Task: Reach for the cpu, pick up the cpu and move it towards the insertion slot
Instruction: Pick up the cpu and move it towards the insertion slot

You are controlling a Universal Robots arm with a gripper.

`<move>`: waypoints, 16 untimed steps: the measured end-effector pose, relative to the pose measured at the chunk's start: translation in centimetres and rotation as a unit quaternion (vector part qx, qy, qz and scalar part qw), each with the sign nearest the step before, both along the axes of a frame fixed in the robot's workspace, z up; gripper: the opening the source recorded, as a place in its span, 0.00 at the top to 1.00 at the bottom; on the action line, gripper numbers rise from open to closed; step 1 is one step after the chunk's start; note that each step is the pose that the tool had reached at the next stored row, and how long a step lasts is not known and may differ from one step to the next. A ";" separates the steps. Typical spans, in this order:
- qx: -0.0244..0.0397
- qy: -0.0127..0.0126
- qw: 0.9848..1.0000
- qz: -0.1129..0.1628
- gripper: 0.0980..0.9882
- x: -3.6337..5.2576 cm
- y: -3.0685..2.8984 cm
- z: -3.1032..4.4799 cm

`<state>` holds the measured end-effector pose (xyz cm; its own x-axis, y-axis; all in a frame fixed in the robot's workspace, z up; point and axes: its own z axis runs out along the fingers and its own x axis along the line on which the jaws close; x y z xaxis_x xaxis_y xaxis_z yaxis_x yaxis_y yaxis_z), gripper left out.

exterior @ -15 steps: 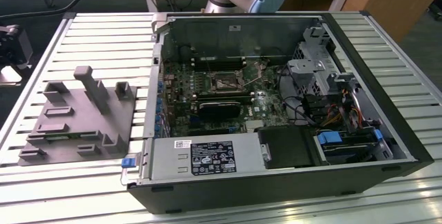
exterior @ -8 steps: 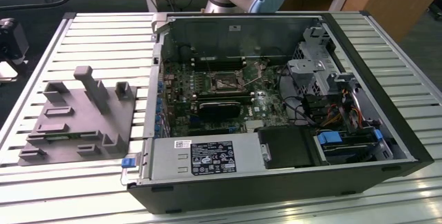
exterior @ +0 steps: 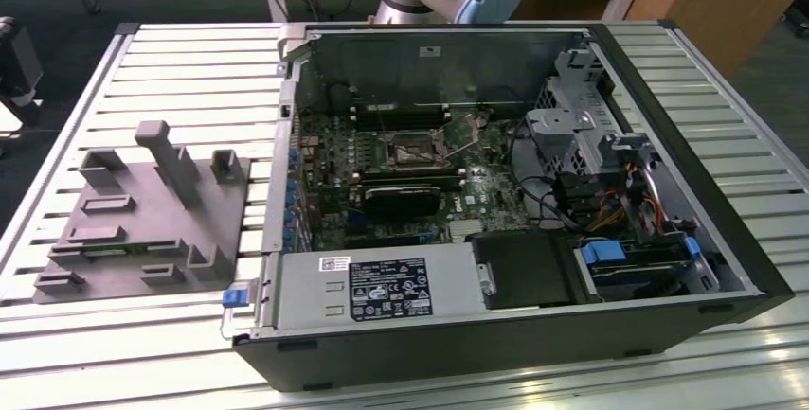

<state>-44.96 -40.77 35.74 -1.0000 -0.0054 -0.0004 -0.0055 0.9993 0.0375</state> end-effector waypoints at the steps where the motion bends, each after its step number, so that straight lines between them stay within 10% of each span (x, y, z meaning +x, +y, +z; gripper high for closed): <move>1: 0.000 0.000 1.000 0.000 0.50 0.00 0.00 0.23; 16: 0.000 0.000 1.000 0.000 0.50 0.00 0.00 3.85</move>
